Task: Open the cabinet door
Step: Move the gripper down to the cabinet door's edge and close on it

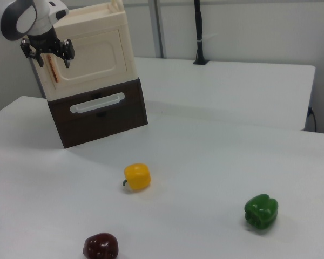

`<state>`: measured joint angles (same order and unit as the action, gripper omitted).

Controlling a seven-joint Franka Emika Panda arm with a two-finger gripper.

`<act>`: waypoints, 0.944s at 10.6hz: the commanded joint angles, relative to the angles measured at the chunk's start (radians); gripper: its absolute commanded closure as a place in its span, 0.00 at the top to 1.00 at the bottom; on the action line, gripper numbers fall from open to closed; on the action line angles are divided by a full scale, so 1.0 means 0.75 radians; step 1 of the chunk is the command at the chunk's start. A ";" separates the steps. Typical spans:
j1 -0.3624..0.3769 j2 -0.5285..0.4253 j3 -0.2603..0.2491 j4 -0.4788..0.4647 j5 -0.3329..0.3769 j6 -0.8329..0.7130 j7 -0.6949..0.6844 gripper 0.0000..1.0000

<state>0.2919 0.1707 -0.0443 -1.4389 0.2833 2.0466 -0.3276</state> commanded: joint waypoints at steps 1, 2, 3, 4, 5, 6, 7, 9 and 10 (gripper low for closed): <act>0.063 0.054 -0.019 0.010 -0.071 0.161 0.009 0.74; 0.077 0.075 -0.019 0.014 -0.087 0.204 0.009 0.71; 0.091 0.083 -0.019 0.020 -0.104 0.214 0.007 0.67; 0.098 0.085 -0.019 0.025 -0.106 0.219 0.007 0.67; 0.110 0.089 -0.019 0.037 -0.106 0.221 0.007 0.66; 0.120 0.100 -0.019 0.039 -0.110 0.223 0.001 0.60; 0.124 0.124 -0.019 0.039 -0.120 0.245 -0.003 0.52; 0.169 0.165 -0.019 0.055 -0.183 0.302 -0.001 0.24; 0.169 0.171 -0.019 0.057 -0.194 0.306 0.003 0.17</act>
<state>0.3886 0.2651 -0.0443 -1.4227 0.1746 2.2400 -0.3290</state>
